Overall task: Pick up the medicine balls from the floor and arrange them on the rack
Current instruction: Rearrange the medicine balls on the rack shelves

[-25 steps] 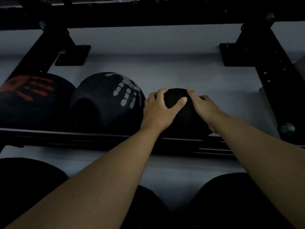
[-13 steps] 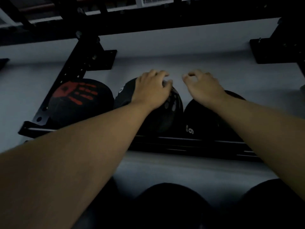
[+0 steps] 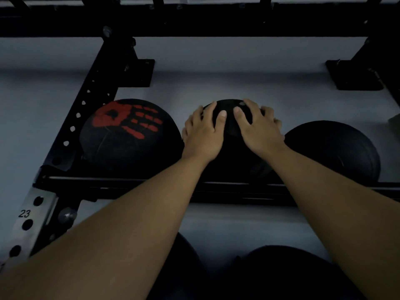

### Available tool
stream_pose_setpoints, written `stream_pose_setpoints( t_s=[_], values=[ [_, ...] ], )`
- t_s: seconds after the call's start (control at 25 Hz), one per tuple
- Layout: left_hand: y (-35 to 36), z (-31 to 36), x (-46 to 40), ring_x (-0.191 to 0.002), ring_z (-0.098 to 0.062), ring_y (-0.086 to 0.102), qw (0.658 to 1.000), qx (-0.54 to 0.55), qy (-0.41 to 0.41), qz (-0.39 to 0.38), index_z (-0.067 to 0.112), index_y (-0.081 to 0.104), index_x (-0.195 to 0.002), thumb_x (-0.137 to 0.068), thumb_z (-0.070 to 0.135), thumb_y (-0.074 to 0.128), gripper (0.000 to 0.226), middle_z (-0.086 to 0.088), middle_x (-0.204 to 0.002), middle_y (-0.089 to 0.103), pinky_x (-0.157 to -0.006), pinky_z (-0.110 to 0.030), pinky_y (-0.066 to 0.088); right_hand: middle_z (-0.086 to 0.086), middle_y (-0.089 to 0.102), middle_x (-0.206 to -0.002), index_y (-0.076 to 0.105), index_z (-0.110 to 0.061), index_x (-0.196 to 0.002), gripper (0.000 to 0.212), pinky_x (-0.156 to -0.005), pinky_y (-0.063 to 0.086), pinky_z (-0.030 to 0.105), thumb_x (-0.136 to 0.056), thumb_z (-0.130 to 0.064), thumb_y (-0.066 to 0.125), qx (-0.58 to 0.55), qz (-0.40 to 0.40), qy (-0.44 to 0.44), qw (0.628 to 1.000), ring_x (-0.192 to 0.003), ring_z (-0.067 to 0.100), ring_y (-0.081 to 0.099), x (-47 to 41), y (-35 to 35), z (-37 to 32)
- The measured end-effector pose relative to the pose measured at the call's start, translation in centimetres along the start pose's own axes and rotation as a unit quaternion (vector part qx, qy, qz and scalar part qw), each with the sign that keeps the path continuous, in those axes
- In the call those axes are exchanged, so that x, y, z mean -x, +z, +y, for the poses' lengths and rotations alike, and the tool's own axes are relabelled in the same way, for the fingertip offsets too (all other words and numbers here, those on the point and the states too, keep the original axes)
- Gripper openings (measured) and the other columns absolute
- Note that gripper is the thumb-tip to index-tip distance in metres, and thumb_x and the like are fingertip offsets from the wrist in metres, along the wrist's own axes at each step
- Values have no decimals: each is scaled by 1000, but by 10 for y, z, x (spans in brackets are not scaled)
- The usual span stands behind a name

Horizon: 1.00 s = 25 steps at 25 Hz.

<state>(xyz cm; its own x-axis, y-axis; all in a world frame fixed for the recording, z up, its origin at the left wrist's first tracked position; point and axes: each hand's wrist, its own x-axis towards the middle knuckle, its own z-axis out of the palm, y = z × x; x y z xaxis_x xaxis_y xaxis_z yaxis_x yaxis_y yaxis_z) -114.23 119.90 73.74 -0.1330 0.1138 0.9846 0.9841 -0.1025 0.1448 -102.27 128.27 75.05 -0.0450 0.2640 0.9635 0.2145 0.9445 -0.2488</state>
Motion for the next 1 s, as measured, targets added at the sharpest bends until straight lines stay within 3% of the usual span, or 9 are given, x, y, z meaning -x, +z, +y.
stream_pose_setpoints(
  t_s=[0.24,0.36,0.52,0.72,0.88,1.0],
  values=[
    [-11,-2,-2,-164,-33,8,999,-15,-2,-50,39,21,-167,-107,61,25,63,-4,-179,12,-130,-57,10,9,21,-172,28,-47,-160,65,-120,23,64,-100,-72,27,20,5,17,1000,-153,45,23,-1,0,-4],
    [-38,-9,-7,-162,-31,19,992,-90,27,-79,40,27,-165,-108,60,27,60,-2,-176,24,-130,-56,11,11,29,-169,36,-42,-158,60,-121,20,63,-102,-62,30,30,27,29,999,-152,44,28,0,4,-22],
    [-112,-42,-16,-156,-31,31,987,-158,22,10,32,42,-159,-110,50,33,53,-3,-170,39,-126,-49,16,13,33,-169,40,-37,-156,56,-126,10,64,-104,-57,35,25,17,-28,999,-156,38,26,-1,24,-84],
    [-209,-100,-23,-151,-38,36,984,-171,-8,38,31,41,-159,-109,47,35,53,-9,-167,39,-122,-56,29,11,45,-160,50,-36,-151,52,-121,28,55,-105,-55,34,-44,-26,-90,995,-147,38,39,3,65,-175],
    [-248,-146,-19,-148,-39,41,987,-156,-22,-14,32,42,-158,-109,48,36,52,-12,-164,39,-121,-53,36,12,38,-163,50,-38,-152,51,-121,30,58,-106,-54,36,-54,-81,-85,992,-147,41,38,16,114,-219],
    [-247,-166,-19,-149,-38,40,991,-119,-29,-62,34,38,-160,-110,50,35,52,-13,-163,37,-122,-50,36,11,32,-165,43,-43,-155,52,-119,29,64,-105,-56,38,4,-89,-67,994,-149,43,31,28,147,-222]
  ],
)
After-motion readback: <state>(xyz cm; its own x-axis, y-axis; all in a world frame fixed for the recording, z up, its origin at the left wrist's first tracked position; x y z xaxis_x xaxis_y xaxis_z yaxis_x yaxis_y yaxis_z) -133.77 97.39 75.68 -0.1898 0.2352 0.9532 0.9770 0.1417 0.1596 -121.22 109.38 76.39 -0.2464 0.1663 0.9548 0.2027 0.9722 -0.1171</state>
